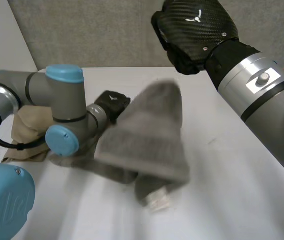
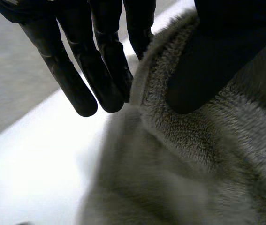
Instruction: Fold the laundry.
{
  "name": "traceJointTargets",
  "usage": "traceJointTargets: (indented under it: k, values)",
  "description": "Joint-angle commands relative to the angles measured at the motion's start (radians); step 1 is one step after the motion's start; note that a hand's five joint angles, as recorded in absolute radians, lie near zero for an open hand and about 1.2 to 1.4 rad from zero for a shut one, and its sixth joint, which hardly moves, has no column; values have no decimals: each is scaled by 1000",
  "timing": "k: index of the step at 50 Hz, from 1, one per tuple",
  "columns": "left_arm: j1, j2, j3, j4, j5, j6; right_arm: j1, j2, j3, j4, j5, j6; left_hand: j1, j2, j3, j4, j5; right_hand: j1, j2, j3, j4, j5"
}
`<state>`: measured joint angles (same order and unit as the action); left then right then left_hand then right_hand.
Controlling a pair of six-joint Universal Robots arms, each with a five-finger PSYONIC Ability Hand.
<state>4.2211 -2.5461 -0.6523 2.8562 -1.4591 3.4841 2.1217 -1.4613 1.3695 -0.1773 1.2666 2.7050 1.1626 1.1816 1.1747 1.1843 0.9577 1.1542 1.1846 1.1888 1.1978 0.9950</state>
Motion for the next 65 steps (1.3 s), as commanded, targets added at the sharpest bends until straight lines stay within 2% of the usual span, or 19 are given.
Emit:
traceJointTargets:
  k: [1, 8, 14, 17, 18, 19, 22, 23, 26, 27, 34, 40, 49, 54, 65]
  values:
    - [53, 127, 57, 98, -99, -117, -68, 137, -66, -21, 71, -4, 234, 215, 222, 212, 264, 242, 212, 207, 198, 227]
    - [86, 338, 16, 241, -102, -200, -101, 236, -207, -77, 191, 1, 234, 215, 222, 212, 264, 242, 212, 207, 198, 227]
    - [79, 446, -101, 242, -55, -183, -98, 300, -247, -28, 183, 3, 234, 215, 222, 212, 264, 242, 212, 207, 198, 227]
    - [74, 468, -191, 247, -23, -137, -95, 325, -233, 34, 178, 25, 234, 215, 222, 212, 264, 221, 191, 187, 178, 206]
    - [73, 471, -213, 249, -18, -122, -92, 328, -227, 54, 180, 35, 234, 215, 222, 212, 264, 73, 43, 38, 29, 58]
    - [73, 475, -255, 249, -15, -85, -88, 332, -208, 96, 181, 61, 234, 215, 222, 212, 264, -202, -232, -236, -245, -217]
    - [73, 477, -302, 252, -21, -22, -75, 335, -175, 166, 180, 125, 234, 215, 222, 212, 264, -459, -490, -494, -503, -475]
    - [74, 477, -322, 256, -27, 19, -60, 338, -150, 212, 177, 192, 234, 215, 222, 212, 264, -626, -656, -660, -669, -641]
    - [77, 478, -337, 259, -41, 67, -34, 352, -118, 266, 172, 317, 234, 215, 222, 212, 264, -756, -787, -791, -800, -772]
    - [77, 483, -342, 258, -49, 90, -11, 366, -101, 292, 165, 399, 234, 215, 222, 212, 264, -806, -836, -841, -850, -821]
    - [68, 550, -343, 230, -82, 102, 79, 476, -108, 299, 166, 634, 234, 215, 222, 212, 264, -980, -1010, -1014, -1023, -995]
    - [42, 632, -342, 184, -90, 105, 144, 613, -246, 297, 185, 752, 234, 215, 222, 212, 264, -980, -1010, -1014, -1023, -995]
    - [-19, 748, -362, 60, -107, 105, 227, 832, -559, 332, 319, 929, 234, 215, 222, 212, 264, -980, -1010, -1014, -1023, -995]
    - [-49, 796, -389, 18, -124, 107, 247, 892, -665, 346, 364, 957, 234, 215, 222, 212, 264, -980, -1010, -1014, -1023, -995]
    - [-102, 909, -412, 3, -165, 108, 297, 924, -727, 315, 367, 954, 234, 215, 222, 212, 264, -980, -1010, -1014, -1023, -995]
